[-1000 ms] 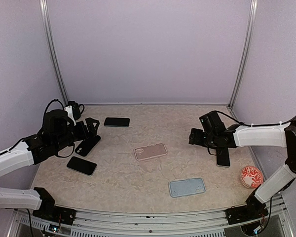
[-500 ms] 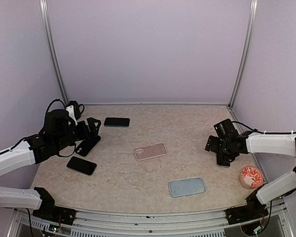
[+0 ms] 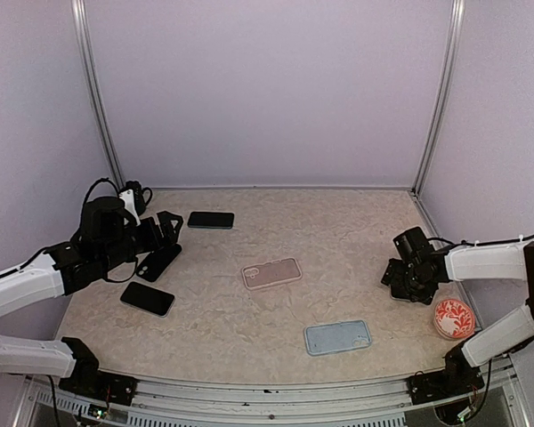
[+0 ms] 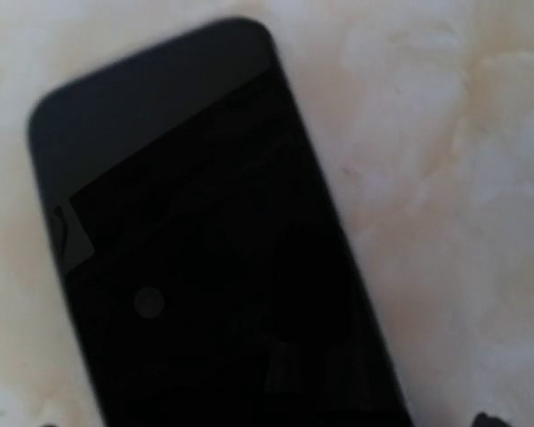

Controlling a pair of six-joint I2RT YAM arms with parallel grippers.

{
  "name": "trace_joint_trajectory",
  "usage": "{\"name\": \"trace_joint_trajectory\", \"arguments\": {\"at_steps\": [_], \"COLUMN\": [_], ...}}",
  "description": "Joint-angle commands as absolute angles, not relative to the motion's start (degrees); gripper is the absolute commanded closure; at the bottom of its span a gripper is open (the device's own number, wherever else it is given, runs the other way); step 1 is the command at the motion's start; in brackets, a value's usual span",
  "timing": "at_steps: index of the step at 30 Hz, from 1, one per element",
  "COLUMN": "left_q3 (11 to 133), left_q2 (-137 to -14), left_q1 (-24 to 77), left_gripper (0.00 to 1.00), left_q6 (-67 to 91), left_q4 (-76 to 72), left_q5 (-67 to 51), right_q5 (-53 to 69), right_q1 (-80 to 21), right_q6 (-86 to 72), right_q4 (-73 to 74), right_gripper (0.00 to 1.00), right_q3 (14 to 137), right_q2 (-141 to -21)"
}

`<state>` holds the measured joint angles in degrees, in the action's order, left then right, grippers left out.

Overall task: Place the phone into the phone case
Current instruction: Move the phone to the center of the board.

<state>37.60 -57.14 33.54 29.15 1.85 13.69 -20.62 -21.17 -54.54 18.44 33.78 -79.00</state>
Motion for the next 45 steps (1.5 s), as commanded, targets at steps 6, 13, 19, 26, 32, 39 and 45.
{"name": "trace_joint_trajectory", "arguments": {"at_steps": [6, 13, 19, 26, 32, 39, 45], "left_q3": [36.83, 36.83, 37.38, 37.70, 37.92, 38.14, 38.39], "left_q2": [-57.44, -57.96, -58.78, -59.40, -59.56, -58.83, -58.48], "left_q1": [33.93, 33.93, 33.93, 34.01, 34.11, 34.28, 34.36], "left_gripper": [0.01, 0.01, 0.01, 0.01, 0.01, 0.01, 0.01], "left_q6": [28.71, 29.17, 29.36, 29.78, 29.97, 29.79, 29.89], "left_q4": [0.44, 0.45, 0.44, -1.36, -1.39, -0.83, -0.25], "left_q5": [13.03, 12.56, 12.16, 11.63, 11.52, 11.96, 12.00], "right_q5": [-18.03, -12.06, -9.28, -8.78, -8.79, -6.71, -5.13], "right_q1": [-19.78, -19.78, -20.30, -24.29, -29.12, -33.09, -35.17], "right_q6": [-54.80, -53.66, -54.01, -54.52, -55.21, -53.61, -47.38], "right_q4": [15.68, 10.25, 7.31, 6.89, 7.14, 5.37, 5.95], "right_gripper": [0.01, 0.02, 0.05, 0.05, 0.05, 0.05, 0.05], "right_q3": [32.02, 31.16, 31.46, 34.44, 39.26, 45.82, 54.84], "right_q2": [-79.19, -83.10, -85.95, -88.66, -94.22, -100.84, -106.09]}}
